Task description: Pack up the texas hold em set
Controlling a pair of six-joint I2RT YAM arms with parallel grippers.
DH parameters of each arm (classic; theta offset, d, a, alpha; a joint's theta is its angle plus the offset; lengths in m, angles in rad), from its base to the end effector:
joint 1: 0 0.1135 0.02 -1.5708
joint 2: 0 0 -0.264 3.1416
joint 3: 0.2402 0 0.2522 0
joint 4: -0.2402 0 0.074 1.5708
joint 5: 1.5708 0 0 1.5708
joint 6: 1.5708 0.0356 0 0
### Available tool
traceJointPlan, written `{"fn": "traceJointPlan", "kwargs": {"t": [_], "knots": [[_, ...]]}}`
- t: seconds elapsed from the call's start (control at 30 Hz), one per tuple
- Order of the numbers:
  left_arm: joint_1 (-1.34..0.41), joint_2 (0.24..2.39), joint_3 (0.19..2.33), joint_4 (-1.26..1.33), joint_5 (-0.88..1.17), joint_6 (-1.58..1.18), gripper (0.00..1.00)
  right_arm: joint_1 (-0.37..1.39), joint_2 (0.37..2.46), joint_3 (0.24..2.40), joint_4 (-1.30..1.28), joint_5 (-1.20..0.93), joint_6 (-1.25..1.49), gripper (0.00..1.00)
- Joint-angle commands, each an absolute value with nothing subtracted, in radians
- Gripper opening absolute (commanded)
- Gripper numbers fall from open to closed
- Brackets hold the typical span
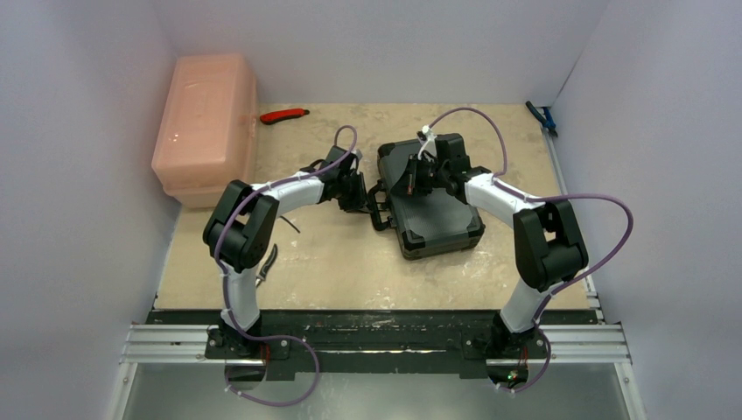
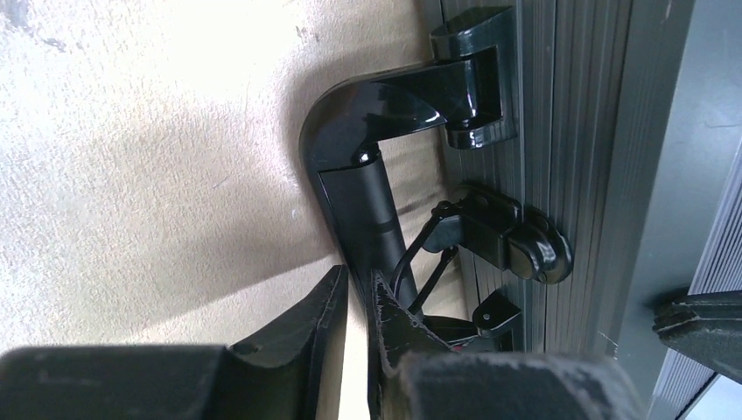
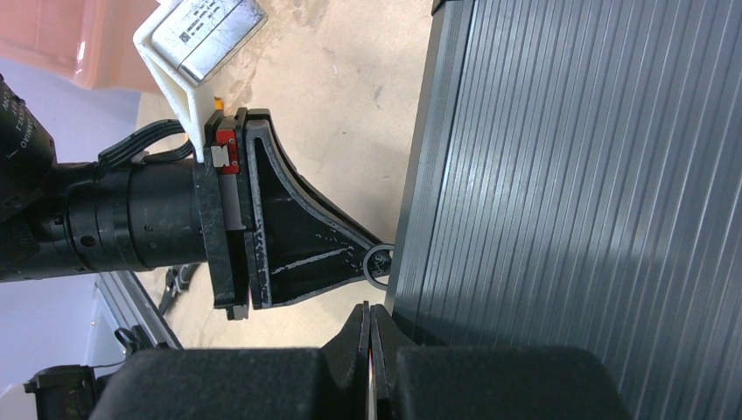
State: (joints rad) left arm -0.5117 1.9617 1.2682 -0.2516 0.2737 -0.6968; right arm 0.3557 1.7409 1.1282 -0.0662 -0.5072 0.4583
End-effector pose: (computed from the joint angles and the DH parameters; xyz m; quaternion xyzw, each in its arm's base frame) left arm 0.3534 -0.2095 0.1594 -0.0453 0.9424 -0.2800 0.1772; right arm 0.3515 0.1490 0.2159 -0.0633 0.8777 0.3731 0.2938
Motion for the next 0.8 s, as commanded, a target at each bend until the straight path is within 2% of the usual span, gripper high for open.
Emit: {"fn": "traceJointPlan", "kwargs": {"t": [0.0,0.3,0.77], "knots": [[-0.515,1.954,1.312,-0.23,0.299,-0.708,0.1,0.31,1.775,1.091,-0.175,-0.331,0.387,0.0],[-0.523,1.953,1.338,-0.233,0.314,-0.714,0.05,0.309,1.781,1.098,-0.176,-0.331,0.387,0.0],[-0.554,1.986,1.406,-0.241,0.326,-0.723,0.04,0.31,1.786,1.095,-0.175,-0.331,0.385,0.0]]}}
